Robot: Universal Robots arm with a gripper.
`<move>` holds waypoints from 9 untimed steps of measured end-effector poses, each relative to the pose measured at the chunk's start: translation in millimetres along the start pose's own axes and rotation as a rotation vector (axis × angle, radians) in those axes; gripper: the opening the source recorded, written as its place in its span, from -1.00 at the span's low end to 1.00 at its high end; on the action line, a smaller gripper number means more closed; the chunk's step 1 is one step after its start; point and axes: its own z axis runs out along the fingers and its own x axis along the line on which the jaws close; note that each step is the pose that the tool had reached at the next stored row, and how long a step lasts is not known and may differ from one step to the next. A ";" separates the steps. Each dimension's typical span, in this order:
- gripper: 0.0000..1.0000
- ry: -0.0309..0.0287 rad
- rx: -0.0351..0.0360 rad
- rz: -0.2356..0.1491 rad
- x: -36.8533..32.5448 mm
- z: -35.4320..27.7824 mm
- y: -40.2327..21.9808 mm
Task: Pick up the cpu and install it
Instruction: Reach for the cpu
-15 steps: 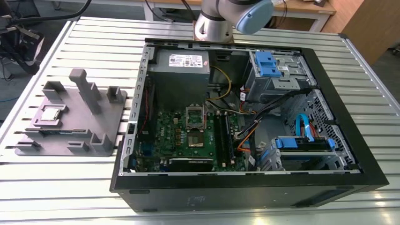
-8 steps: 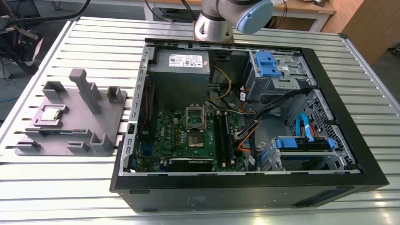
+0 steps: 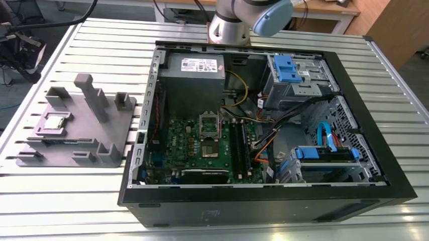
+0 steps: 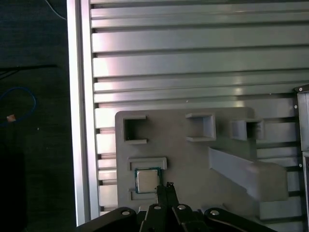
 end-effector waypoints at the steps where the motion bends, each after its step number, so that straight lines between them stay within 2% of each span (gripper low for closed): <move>1: -0.79 0.0001 0.0001 0.000 0.8 1.4 -0.1; 9: -0.79 0.0000 0.0000 0.000 6.0 12.3 -2.0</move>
